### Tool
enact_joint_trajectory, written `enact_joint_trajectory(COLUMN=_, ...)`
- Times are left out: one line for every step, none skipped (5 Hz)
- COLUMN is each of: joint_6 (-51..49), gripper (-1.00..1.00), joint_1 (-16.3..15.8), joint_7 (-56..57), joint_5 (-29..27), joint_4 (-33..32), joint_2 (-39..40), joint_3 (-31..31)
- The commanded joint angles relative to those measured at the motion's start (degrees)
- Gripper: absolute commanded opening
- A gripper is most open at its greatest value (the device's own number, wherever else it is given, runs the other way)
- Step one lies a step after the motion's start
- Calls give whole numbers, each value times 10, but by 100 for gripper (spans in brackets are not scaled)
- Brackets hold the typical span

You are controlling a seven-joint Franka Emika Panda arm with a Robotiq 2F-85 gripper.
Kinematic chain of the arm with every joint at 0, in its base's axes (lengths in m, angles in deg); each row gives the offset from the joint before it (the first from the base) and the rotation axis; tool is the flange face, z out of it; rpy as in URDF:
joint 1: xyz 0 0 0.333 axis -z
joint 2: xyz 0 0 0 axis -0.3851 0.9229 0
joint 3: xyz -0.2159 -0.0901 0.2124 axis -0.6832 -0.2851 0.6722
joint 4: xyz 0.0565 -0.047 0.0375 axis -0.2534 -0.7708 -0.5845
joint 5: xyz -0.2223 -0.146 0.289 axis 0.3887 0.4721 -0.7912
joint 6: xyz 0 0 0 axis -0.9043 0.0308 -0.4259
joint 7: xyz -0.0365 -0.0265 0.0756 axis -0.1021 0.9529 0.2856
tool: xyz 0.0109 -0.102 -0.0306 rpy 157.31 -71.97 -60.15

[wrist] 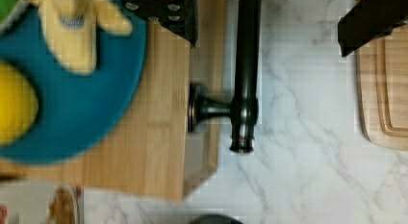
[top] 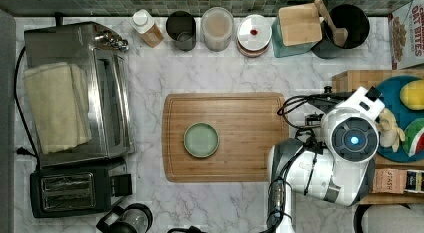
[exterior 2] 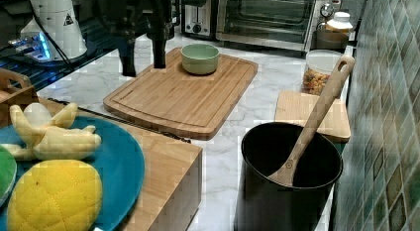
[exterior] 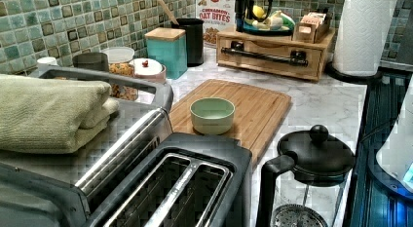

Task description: Open the drawer.

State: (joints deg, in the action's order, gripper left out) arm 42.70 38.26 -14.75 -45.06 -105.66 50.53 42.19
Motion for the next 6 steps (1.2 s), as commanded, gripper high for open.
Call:
enact_joint_trajectory(joint_6=12, gripper=100, joint_1=19, joint_7=35, joint_5=-17, joint_4=-14, joint_2=65, joint_3=-17)
enact_joint_trajectory(joint_6=18, gripper=100, joint_1=8, joint_7=-28, joint_5=26, joint_4=-18, joint_2=81, joint_3=-31)
enact_joint_trajectory(joint_6=78, gripper=100, joint_1=25, joint_7=-9, joint_5=3, joint_4=-34, joint_2=103, joint_3=-33)
enact_joint_trajectory(joint_6=103, gripper=100, joint_1=22, joint_7=-27, joint_5=4, joint_4=-45, joint_2=117, joint_3=-31)
enact_joint_trajectory(joint_6=116, gripper=100, joint_1=16, joint_7=-61, joint_5=8, joint_4=-35, joint_2=148, joint_3=-31)
enact_joint_trajectory(joint_6=118, gripper=100, joint_1=3, joint_7=-46, joint_5=-7, joint_4=-30, joint_2=160, joint_3=-48)
